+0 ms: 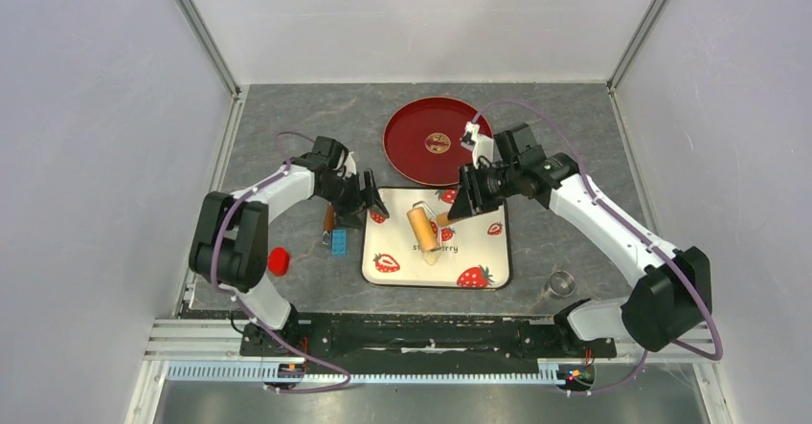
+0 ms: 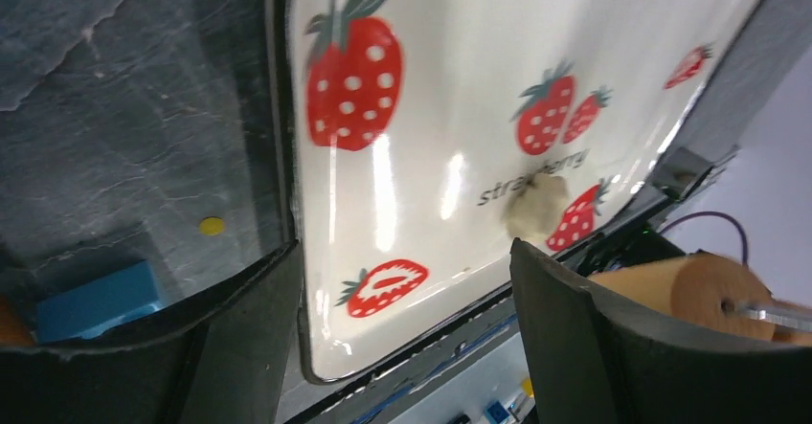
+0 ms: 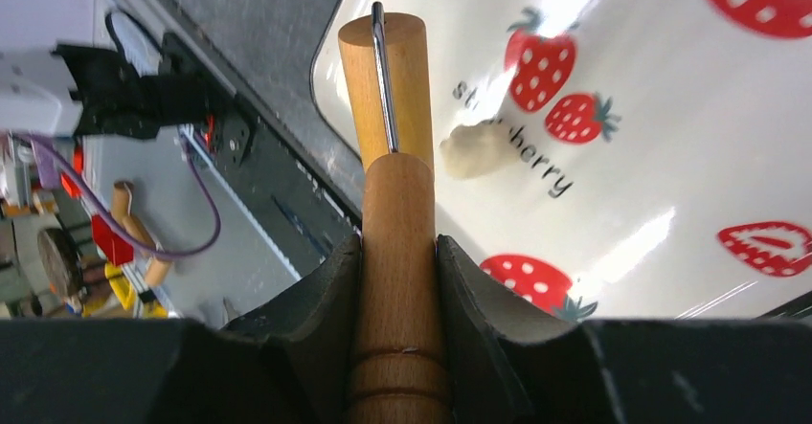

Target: Roll out the dumpling wrappers from the dough

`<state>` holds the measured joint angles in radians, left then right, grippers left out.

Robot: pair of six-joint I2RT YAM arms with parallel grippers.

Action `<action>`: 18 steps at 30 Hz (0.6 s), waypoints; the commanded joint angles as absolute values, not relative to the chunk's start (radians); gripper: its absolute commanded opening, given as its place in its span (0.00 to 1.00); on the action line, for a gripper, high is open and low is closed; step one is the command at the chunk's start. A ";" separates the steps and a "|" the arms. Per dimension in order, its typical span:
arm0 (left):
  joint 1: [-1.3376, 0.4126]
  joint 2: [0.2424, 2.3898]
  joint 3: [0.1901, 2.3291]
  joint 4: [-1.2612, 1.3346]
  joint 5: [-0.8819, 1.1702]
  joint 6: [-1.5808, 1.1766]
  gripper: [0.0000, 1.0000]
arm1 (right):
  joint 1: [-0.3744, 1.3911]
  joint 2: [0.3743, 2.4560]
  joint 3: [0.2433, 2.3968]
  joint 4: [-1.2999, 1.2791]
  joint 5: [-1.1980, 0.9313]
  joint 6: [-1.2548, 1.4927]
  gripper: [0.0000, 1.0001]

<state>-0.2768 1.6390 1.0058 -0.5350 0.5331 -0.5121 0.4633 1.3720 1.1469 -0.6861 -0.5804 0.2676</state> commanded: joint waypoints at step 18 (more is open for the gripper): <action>-0.279 1.858 1.100 -0.737 0.422 -0.403 0.45 | 0.516 1.425 1.175 -0.729 -0.299 0.177 0.00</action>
